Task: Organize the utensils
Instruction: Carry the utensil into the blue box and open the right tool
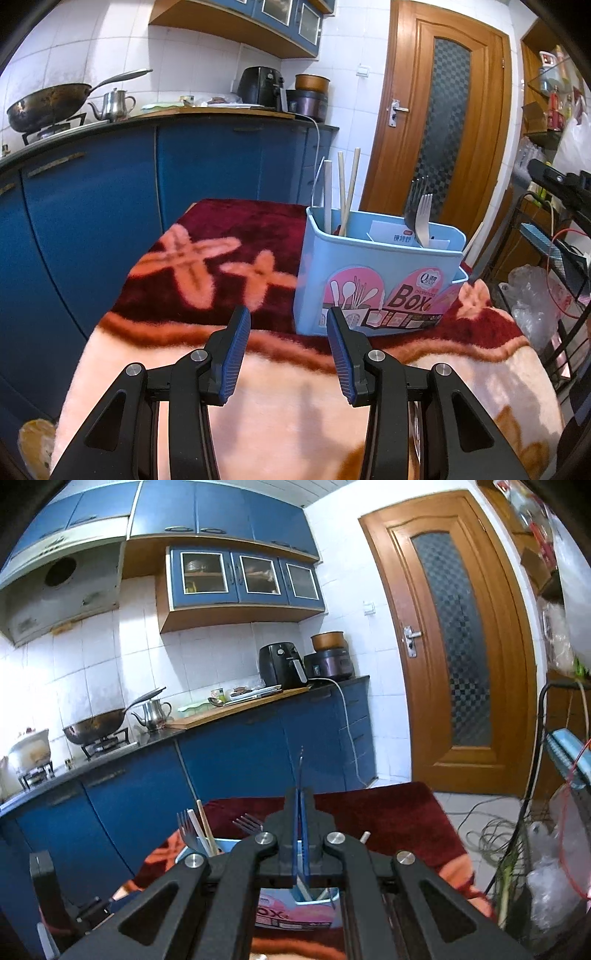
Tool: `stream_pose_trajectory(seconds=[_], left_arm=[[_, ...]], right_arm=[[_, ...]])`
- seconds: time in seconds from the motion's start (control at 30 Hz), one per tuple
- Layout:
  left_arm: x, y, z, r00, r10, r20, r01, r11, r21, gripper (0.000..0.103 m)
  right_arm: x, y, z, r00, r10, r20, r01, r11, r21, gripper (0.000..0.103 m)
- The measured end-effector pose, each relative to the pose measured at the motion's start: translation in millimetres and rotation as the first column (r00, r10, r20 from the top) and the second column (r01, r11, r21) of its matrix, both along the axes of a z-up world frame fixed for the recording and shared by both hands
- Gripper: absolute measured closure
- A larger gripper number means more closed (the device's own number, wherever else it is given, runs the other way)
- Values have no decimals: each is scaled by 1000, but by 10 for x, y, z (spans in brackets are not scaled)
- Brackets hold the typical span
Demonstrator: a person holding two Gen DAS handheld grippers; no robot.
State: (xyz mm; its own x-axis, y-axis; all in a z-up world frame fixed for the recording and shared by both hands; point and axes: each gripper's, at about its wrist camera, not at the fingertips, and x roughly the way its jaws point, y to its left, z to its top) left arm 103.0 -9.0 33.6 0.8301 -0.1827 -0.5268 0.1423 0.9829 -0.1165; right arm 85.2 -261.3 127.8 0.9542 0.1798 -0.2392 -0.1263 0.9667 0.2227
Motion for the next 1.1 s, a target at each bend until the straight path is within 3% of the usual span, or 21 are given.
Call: stream_pose_trajectory(seconds=[0.53,0.73,0.93,1.1], left_arm=[[25,-44,-56,1000,-8,-15,9,1000,5,59],[24,-58,-73,1000,-13,-19,13,1000,6,59],[22,-67,-78,1000,-15,-19,15,1000,6,59],[16,-81,-76,1000,-17,-20,17,1000,8,59]], right_arm=[[133,22,114,998,-16,68,13,999,46,100],[287,85,-141,1000,-16,-6,16,1000,21,100],[428,158,-449,989,23,-147,-25,1000,-12,100],[340,190,-576,981,43,-189,-48,999,-23,75]])
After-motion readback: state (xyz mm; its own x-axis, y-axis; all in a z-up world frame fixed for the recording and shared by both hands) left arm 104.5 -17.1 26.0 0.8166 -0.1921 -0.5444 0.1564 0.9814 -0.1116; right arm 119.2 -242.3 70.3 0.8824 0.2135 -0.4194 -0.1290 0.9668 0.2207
